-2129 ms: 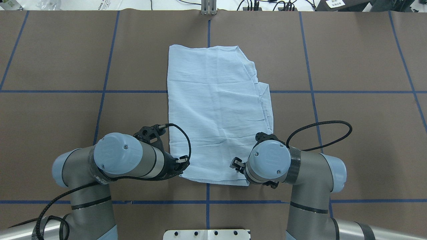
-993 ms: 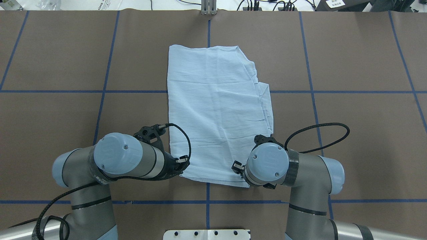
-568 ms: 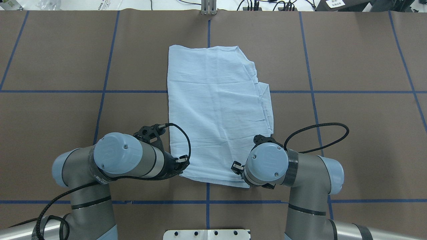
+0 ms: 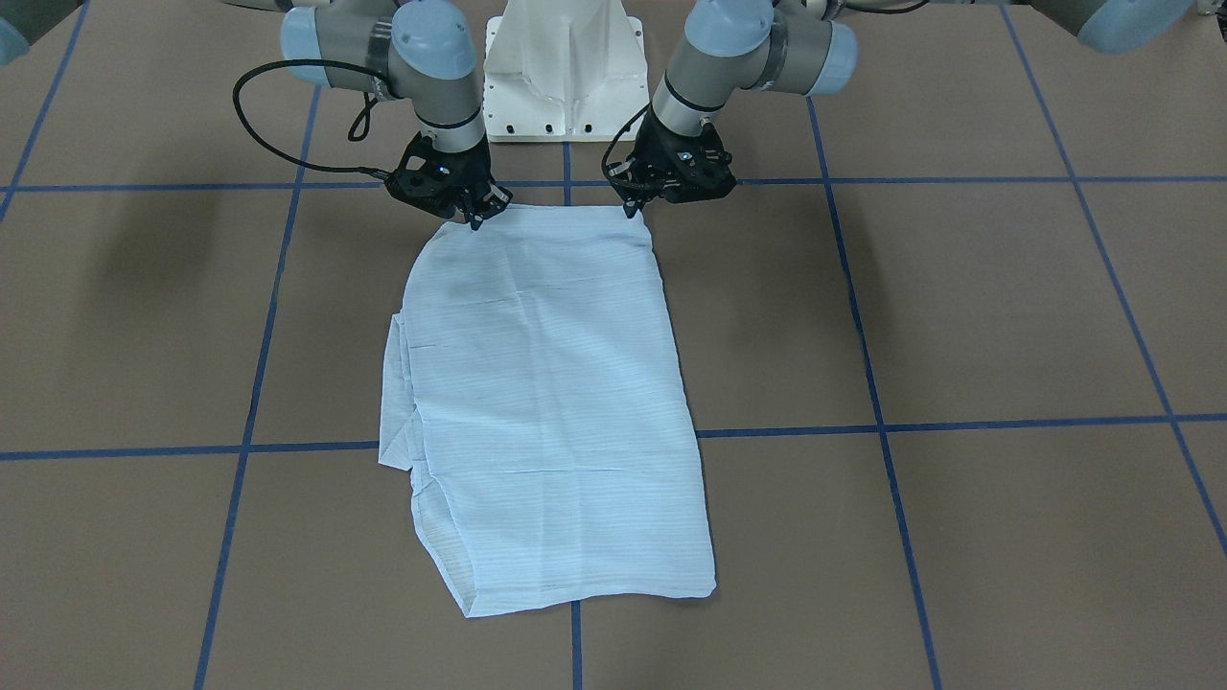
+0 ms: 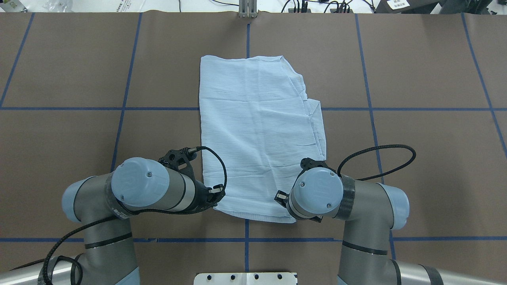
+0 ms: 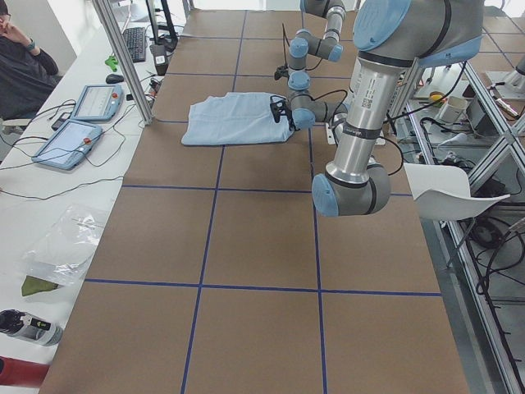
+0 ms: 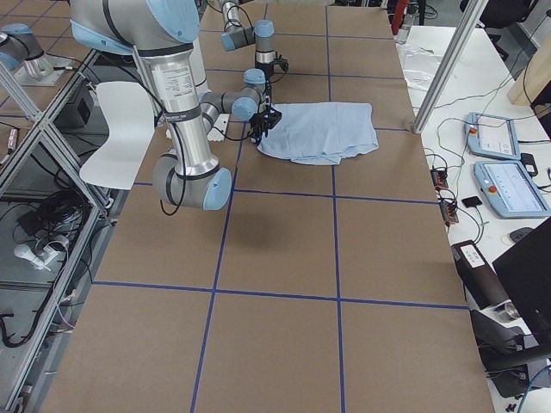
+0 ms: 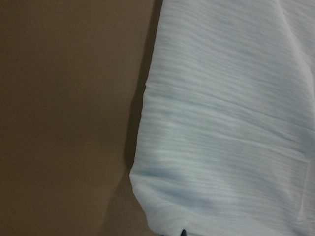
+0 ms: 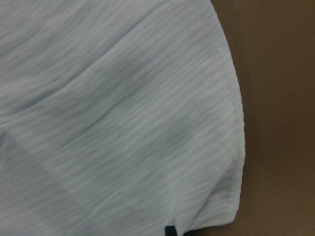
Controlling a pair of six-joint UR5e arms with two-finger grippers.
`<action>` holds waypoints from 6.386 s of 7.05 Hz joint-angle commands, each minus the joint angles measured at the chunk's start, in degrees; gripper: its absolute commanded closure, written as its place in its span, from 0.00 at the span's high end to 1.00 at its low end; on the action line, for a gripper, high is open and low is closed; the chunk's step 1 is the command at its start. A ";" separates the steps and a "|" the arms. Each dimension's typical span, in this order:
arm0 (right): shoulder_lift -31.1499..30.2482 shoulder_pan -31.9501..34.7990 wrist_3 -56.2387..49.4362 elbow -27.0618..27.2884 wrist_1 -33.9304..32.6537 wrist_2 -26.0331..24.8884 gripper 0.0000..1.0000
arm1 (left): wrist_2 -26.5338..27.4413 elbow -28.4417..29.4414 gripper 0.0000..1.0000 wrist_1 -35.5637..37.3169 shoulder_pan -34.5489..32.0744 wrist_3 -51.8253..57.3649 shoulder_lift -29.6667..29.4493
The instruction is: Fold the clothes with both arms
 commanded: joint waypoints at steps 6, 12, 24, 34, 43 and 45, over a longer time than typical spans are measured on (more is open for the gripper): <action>-7.01 1.00 -0.04 18.17 -0.49 12.37 0.00 | -1.83 -16.04 0.00 13.49 3.79 -0.15 1.84; -6.15 10.45 -0.74 20.24 -0.40 25.51 0.00 | -5.08 -26.36 0.00 25.40 3.06 1.77 0.00; 13.95 23.76 -18.93 -15.15 0.30 22.78 0.00 | -5.26 18.99 0.00 -15.03 -17.80 9.94 -9.67; 16.53 27.18 -20.95 -22.67 6.62 23.05 1.00 | -6.30 19.88 1.00 -14.51 -22.10 11.98 -9.33; -3.49 59.06 -99.18 -16.69 -12.16 24.54 1.00 | -23.23 8.18 1.00 0.53 -58.62 83.69 18.41; -9.89 63.73 -110.20 -17.74 -11.48 26.29 1.00 | -23.71 14.21 1.00 1.66 -68.02 103.31 22.13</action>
